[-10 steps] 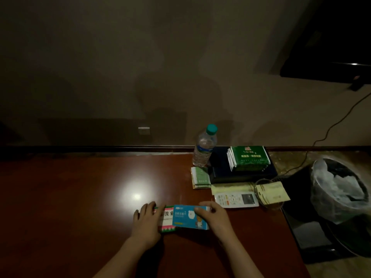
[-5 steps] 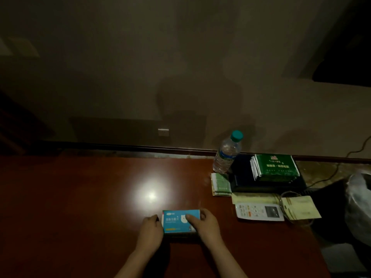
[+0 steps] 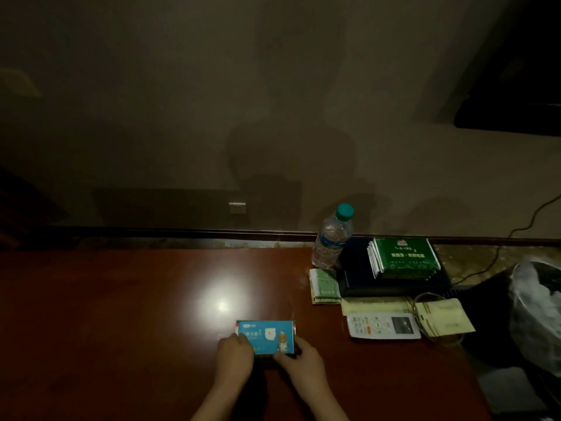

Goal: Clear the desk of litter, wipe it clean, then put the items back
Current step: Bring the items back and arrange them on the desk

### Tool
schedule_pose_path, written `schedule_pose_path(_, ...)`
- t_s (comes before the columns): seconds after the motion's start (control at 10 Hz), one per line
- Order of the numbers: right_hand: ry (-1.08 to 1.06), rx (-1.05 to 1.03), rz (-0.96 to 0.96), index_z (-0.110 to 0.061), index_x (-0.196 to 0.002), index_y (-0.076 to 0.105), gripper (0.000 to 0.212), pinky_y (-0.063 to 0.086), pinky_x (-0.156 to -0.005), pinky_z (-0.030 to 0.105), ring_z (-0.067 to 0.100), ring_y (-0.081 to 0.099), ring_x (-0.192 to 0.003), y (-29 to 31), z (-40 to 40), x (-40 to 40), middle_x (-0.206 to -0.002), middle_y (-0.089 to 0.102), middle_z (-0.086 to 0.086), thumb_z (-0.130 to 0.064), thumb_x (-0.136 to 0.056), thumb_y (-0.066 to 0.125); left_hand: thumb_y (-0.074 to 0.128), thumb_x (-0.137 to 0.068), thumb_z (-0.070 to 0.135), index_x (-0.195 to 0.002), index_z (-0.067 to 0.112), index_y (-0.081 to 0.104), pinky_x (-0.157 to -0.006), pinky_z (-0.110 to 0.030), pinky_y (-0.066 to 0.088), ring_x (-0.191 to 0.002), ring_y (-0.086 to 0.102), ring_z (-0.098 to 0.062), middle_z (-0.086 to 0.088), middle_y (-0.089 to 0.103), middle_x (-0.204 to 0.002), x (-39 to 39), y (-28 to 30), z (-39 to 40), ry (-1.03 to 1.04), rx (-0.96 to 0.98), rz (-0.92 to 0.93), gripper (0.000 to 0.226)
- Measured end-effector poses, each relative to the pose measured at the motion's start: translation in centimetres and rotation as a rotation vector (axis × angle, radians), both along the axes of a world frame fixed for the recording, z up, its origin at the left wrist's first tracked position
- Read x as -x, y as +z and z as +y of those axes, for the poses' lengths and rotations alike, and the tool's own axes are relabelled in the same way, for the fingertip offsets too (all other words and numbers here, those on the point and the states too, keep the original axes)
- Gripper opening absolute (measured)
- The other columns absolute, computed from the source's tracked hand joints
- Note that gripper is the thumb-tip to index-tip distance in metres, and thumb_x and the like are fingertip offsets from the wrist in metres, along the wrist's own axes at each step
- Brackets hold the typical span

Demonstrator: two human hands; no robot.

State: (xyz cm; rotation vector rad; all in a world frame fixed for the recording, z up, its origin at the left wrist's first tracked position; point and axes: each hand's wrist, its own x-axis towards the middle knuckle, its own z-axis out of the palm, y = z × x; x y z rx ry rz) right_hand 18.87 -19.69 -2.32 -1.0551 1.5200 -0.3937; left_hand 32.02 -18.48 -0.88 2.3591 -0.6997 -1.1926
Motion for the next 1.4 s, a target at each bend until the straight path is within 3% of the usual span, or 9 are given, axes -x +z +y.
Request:
schedule_pose_path(0.1,0.034,0.038,0.029,-0.013,-0.124,0.06,0.039,0.044,-0.063,0.003,0.001,0.06,-0.09,0.4,-2.0,-0.7,-0.107,0.067,-0.003,-0.013,-0.086,0.069,0.038,-0.099,0.012,-0.107,-0.009,0.06,-0.087,-0.04,0.046,-0.105,0.058,-0.04,-0.026,0.062,-0.108,-0.8,-0.9,-2.1,-0.001,0.028,0.007,0.032)
schedule_pose_path(0.2,0.055,0.098,0.058,-0.013,-0.124,0.061,0.037,0.042,-0.062,0.001,0.004,0.057,-0.095,1.2,-5.2,-1.3,-0.115,0.067,0.001,-0.013,-0.087,0.067,0.036,-0.099,0.014,-0.099,-0.008,0.063,-0.078,-0.037,0.052,-0.094,0.062,-0.035,-0.025,0.065,-0.104,-1.5,-1.8,-4.9,0.002,0.063,0.004,0.035)
schedule_pose_path(0.3,0.068,0.137,0.067,-0.009,-0.121,0.062,0.033,0.041,-0.061,0.001,0.008,0.059,-0.093,1.5,-8.7,-1.9,-0.114,0.067,0.005,-0.009,-0.088,0.065,0.033,-0.101,0.014,-0.106,-0.008,0.062,-0.066,-0.03,0.044,-0.1,0.06,-0.033,-0.023,0.064,-0.109,-1.5,-1.8,-7.2,-0.009,0.085,-0.018,0.037)
schedule_pose_path(0.5,0.045,0.151,0.106,-0.008,-0.123,0.059,0.031,0.041,-0.067,0.013,0.014,0.059,-0.1,1.1,-13.4,-2.0,-0.117,0.065,0.007,-0.015,-0.094,0.058,0.035,-0.1,0.013,-0.111,-0.005,0.061,-0.069,-0.03,0.047,-0.1,0.06,-0.032,-0.022,0.064,-0.11,-1.5,-2.6,-11.3,-0.01,0.139,0.007,0.033)
schedule_pose_path(0.6,0.018,0.162,0.14,-0.007,-0.125,0.057,0.031,0.04,-0.075,0.019,0.019,0.059,-0.107,0.8,-14.6,-1.8,-0.12,0.064,0.009,-0.02,-0.097,0.054,0.037,-0.1,0.012,-0.109,-0.008,0.059,-0.054,-0.015,0.038,-0.104,0.058,-0.033,-0.022,0.062,-0.11,-1.1,-2.5,-12.8,-0.041,0.156,-0.005,0.031)
schedule_pose_path(0.7,-0.017,0.142,0.163,-0.008,-0.127,0.055,0.031,0.044,-0.081,0.024,0.021,0.058,-0.111,0.5,-15.3,-1.6,-0.122,0.063,0.008,-0.019,-0.098,0.051,0.037,-0.101,0.013,-0.107,-0.006,0.059,-0.051,-0.01,0.037,-0.105,0.059,-0.03,-0.02,0.062,-0.112,-0.6,-2.6,-13.7,-0.052,0.176,-0.002,0.029)
schedule_pose_path(0.9,-0.054,0.134,0.174,-0.009,-0.128,0.054,0.031,0.045,-0.079,0.023,0.019,0.059,-0.11,0.4,-15.8,-1.8,-0.122,0.062,0.007,-0.017,-0.099,0.049,0.036,-0.101,0.013,-0.109,-0.003,0.058,-0.055,-0.012,0.044,-0.109,0.059,-0.028,-0.019,0.062,-0.116,-0.4,-2.8,-14.5,-0.039,0.213,0.0,0.029)
schedule_pose_path(1.2,-0.057,0.131,0.156,-0.01,-0.132,0.052,0.034,0.045,-0.08,0.022,0.019,0.058,-0.115,1.0,-16.4,-2.0,-0.126,0.06,0.007,-0.016,-0.098,0.05,0.035,-0.102,0.015,-0.11,0.001,0.059,-0.061,-0.012,0.042,-0.113,0.058,-0.025,-0.015,0.061,-0.121,-0.4,-2.9,-15.0,-0.019,0.255,-0.01,0.029)
schedule_pose_path(1.4,-0.088,0.135,0.116,-0.014,-0.131,0.054,0.033,0.046,-0.082,0.021,0.017,0.058,-0.115,1.2,-16.1,-1.4,-0.126,0.061,0.004,-0.015,-0.098,0.051,0.029,-0.104,0.017,-0.105,0.001,0.056,-0.056,-0.007,0.042,-0.107,0.058,-0.02,-0.011,0.059,-0.11,-0.1,-2.4,-14.8,0.011,0.284,-0.005,0.032)
